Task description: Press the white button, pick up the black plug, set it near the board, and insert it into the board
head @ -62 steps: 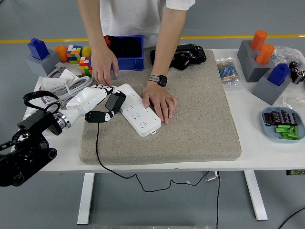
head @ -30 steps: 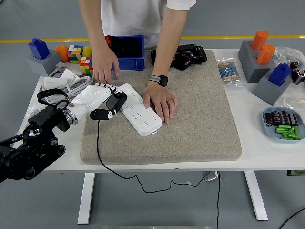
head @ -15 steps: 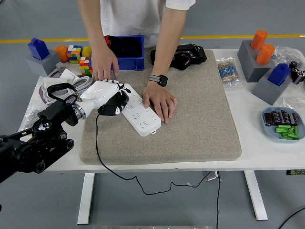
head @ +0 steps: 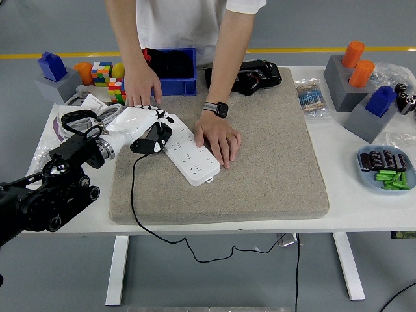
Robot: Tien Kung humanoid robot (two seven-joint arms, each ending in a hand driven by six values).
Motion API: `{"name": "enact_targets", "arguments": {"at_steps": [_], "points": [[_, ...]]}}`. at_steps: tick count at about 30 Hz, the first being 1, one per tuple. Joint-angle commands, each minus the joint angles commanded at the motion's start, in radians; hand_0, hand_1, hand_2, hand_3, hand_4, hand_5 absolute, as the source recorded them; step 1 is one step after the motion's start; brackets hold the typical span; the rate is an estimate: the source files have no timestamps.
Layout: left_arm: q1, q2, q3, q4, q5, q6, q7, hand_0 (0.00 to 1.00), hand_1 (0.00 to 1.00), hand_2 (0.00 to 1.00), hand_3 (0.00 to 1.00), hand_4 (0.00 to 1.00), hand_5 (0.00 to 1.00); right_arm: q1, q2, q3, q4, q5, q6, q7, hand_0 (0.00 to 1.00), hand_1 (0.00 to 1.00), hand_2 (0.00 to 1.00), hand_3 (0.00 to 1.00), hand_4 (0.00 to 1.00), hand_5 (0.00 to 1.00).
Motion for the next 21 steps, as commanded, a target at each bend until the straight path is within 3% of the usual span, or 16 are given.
{"name": "enact_targets", "arguments": {"at_steps": [10, 17, 21], "points": [[0.01, 0.035, 0.011, -0.073, -0.012, -0.006, -0.004, 0.799, 0.841, 0.771, 0.72, 0.561, 0.227, -0.002, -0.001, -0.003, 0.002, -0.002, 0.0, 0.0, 0.618, 0.523, 0.518, 0.532, 0.629, 0.278], [0.04, 0.088, -0.004, -0.161, -0.012, 0.005, -0.016, 0.767, 0.806, 0.724, 0.664, 0.566, 0.2, -0.003, -0.001, -0.001, 0.002, -0.004, 0.0, 0.001, 0.618, 0.522, 0.518, 0.531, 0.628, 0.277], [0.056, 0.11, -0.013, -0.153, -0.005, 0.007, -0.009, 0.767, 0.806, 0.724, 0.664, 0.566, 0.2, -0.004, -0.002, -0.002, 0.002, -0.004, -0.001, 0.001, 0.618, 0.522, 0.518, 0.531, 0.628, 0.277]]}}
